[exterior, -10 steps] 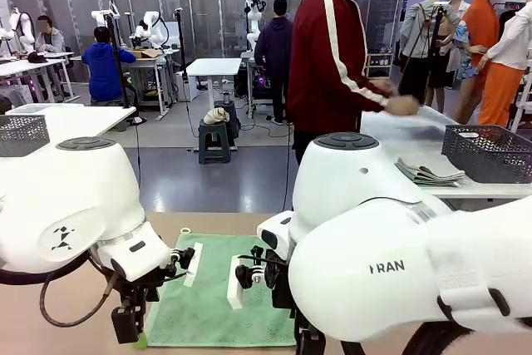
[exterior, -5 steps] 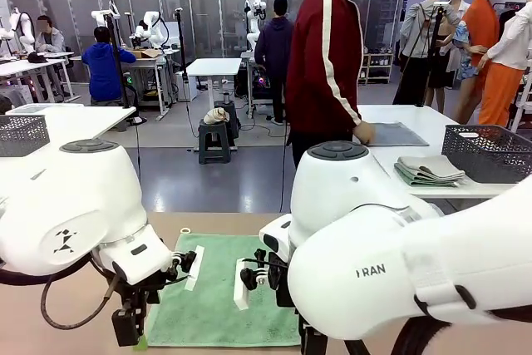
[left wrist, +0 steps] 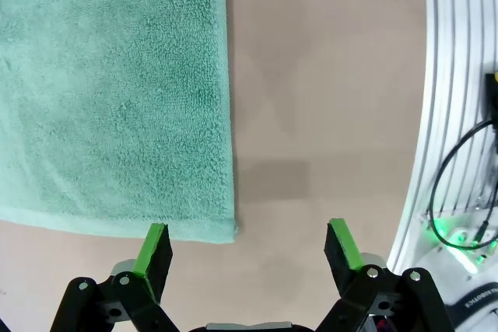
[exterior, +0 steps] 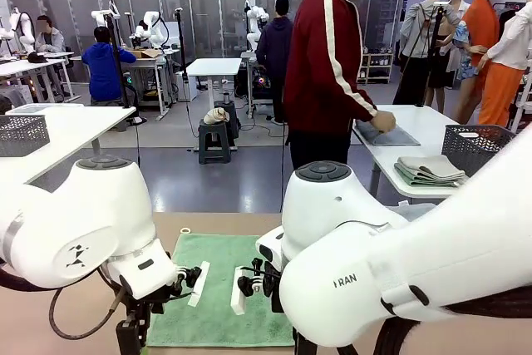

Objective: Fold the towels and place them in the basket.
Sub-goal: When a person lays out a Towel with hook on the table, fold it in half twice.

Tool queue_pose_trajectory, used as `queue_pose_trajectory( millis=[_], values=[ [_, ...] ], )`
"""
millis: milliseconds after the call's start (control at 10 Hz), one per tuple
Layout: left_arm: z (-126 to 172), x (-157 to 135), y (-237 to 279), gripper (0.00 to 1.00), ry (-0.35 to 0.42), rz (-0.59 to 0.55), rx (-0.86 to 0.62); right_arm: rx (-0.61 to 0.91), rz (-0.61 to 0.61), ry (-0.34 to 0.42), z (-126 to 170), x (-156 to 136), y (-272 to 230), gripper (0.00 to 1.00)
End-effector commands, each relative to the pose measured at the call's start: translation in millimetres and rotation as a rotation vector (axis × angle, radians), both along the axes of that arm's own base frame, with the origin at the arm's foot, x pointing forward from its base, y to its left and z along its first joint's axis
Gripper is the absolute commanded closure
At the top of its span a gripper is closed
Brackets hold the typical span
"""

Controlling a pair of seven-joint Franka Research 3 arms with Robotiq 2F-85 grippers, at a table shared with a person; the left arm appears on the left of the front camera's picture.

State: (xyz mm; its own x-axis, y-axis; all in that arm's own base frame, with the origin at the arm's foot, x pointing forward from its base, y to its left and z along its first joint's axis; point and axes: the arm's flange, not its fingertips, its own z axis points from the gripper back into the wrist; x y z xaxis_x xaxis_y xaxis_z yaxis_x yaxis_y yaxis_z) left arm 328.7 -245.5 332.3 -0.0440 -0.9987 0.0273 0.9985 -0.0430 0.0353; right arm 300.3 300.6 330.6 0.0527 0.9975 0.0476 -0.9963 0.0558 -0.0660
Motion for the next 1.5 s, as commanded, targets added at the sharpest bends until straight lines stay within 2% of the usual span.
queue_pose_trajectory(
  millis=[0, 200, 600, 1400],
  values=[
    [-14, 5, 4, 0.00, -0.024, -0.031, 0.008, -0.023, -0.030, -0.021, -4, 7, 6, 0.00],
    [-21, 7, 5, 0.00, -0.018, -0.020, 0.017, -0.022, -0.016, -0.002, -11, 11, 4, 0.00],
    [-35, 11, 9, 0.00, -0.075, 0.007, -0.020, -0.029, -0.010, 0.000, -19, 22, 2, 0.00],
    [-39, 22, 14, 0.00, -0.049, 0.007, 0.009, -0.033, -0.017, -0.004, -27, 29, -6, 0.00]
  ],
)
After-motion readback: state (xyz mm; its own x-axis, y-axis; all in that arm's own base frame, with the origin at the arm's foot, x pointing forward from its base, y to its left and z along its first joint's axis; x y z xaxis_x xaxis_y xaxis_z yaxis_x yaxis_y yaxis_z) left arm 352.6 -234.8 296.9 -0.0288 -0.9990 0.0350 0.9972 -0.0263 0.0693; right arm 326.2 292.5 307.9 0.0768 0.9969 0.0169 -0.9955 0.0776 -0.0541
